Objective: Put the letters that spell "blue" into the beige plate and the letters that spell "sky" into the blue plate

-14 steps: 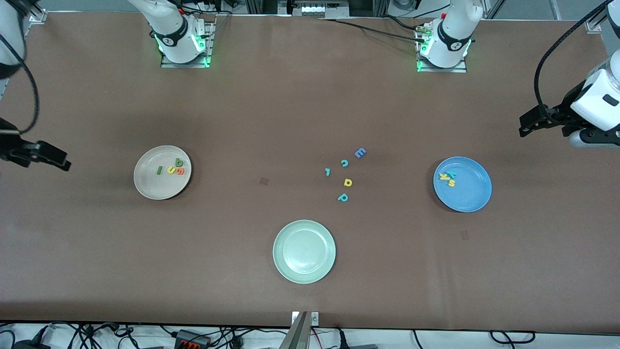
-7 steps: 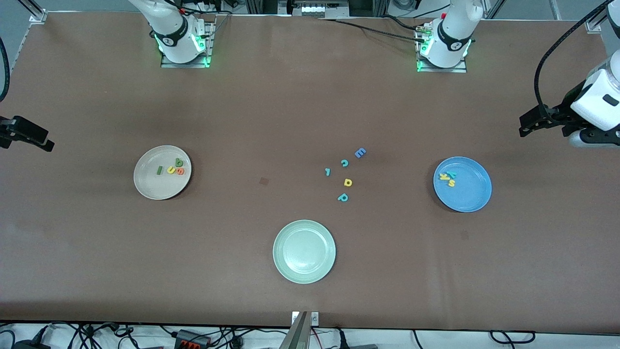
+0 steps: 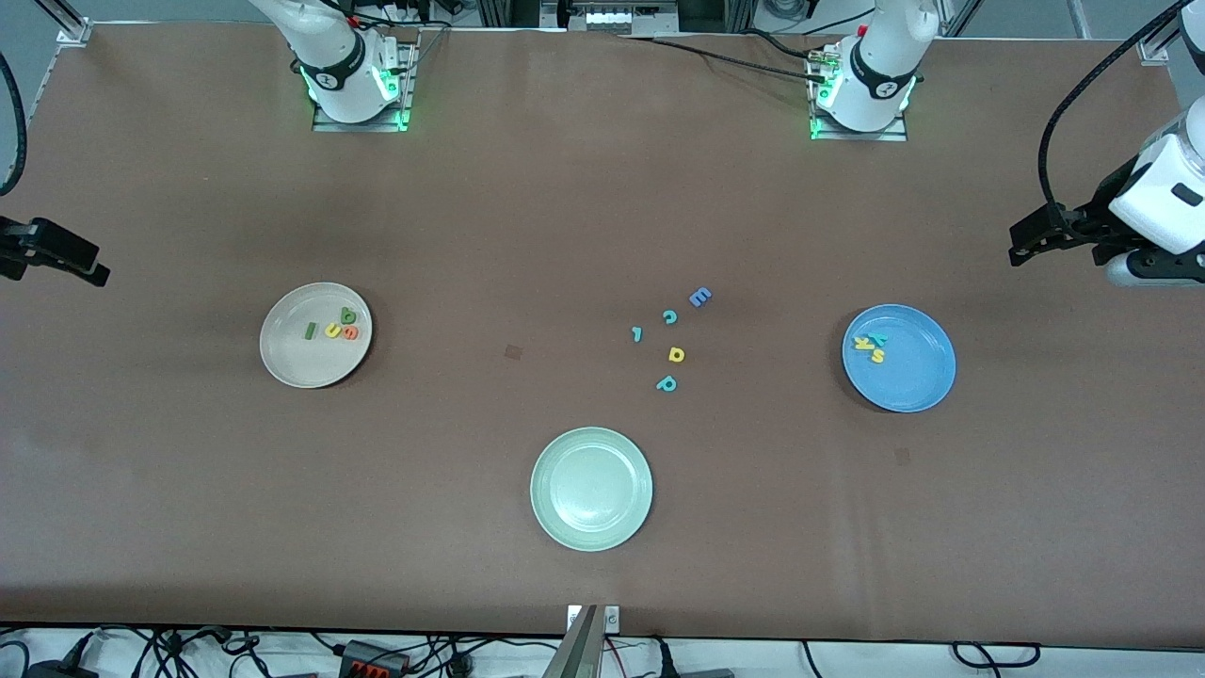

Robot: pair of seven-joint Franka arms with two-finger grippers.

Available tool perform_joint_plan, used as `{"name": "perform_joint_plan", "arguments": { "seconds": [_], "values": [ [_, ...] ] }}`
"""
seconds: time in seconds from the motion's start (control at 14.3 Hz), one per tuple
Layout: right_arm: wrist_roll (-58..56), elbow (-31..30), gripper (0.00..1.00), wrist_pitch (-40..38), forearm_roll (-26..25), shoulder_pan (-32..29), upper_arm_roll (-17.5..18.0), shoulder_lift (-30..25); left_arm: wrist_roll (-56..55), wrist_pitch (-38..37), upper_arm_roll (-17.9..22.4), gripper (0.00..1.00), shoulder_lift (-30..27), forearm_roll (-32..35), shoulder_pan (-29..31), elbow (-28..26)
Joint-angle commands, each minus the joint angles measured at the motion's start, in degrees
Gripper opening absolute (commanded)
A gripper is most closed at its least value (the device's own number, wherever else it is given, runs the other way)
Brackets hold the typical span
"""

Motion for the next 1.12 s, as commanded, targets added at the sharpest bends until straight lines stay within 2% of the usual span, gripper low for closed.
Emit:
{"name": "perform_joint_plan", "arguments": {
  "seconds": [0.0, 0.21, 1.05],
  "values": [
    [0.01, -7.30, 1.00, 2.17, -1.32, 0.75, -0.44, -5.35, 0.12, -1.28, -0.05, 1.00, 0.68, -0.24, 0.24, 1.75],
    [0.01, -10.22, 1.00, 3.05, -1.76, 0.75, -0.26, -7.02, 0.12, -1.28, -0.05, 1.00, 0.68, -0.24, 0.24, 1.75],
    [-0.43, -8.99, 1.00, 0.16, -1.50, 0.92, -0.26, -7.46, 0.12, -1.28, -0.05, 1.00, 0.76, -0.24, 0.24, 1.75]
  ]
}}
